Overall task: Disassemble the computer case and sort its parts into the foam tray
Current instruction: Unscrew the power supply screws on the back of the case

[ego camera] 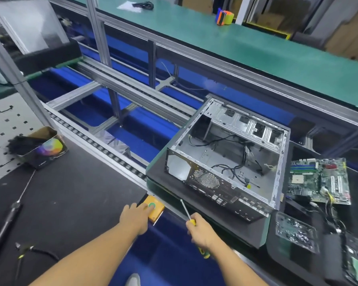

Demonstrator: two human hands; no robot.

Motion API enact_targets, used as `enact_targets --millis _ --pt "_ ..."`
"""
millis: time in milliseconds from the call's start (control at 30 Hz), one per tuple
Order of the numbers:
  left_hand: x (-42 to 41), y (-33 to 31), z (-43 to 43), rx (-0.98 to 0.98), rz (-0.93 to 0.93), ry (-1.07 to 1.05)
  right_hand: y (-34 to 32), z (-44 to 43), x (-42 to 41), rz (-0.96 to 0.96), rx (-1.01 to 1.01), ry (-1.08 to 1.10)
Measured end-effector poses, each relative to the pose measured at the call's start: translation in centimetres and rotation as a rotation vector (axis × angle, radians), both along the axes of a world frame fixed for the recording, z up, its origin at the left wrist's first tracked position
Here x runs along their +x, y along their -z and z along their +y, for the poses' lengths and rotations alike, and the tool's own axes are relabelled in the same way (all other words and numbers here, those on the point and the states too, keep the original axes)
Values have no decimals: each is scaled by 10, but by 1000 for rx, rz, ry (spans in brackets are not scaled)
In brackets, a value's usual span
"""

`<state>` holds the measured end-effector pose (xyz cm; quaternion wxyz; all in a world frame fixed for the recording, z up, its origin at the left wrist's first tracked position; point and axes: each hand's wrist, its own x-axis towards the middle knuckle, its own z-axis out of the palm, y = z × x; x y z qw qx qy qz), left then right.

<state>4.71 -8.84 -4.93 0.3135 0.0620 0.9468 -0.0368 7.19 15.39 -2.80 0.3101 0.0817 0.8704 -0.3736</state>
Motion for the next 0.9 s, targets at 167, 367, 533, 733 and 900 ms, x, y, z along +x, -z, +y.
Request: enact_targets --millis 167,367,533,733,900 --pt "-13 1 -3 0 -65 33 -11 -6 -7 65 -75 69" --pt "-16 3 -10 11 -80 49 -20 -8 -15 181 -137 161" --pt "-15 5 -8 0 -64 66 -21 -10 -10 179 -148 232" --pt "-16 7 -7 -43 -56 90 -24 -12 -5 170 -139 270" --pt "-26 0 -1 -75 28 92 -26 -15 3 158 -115 246"
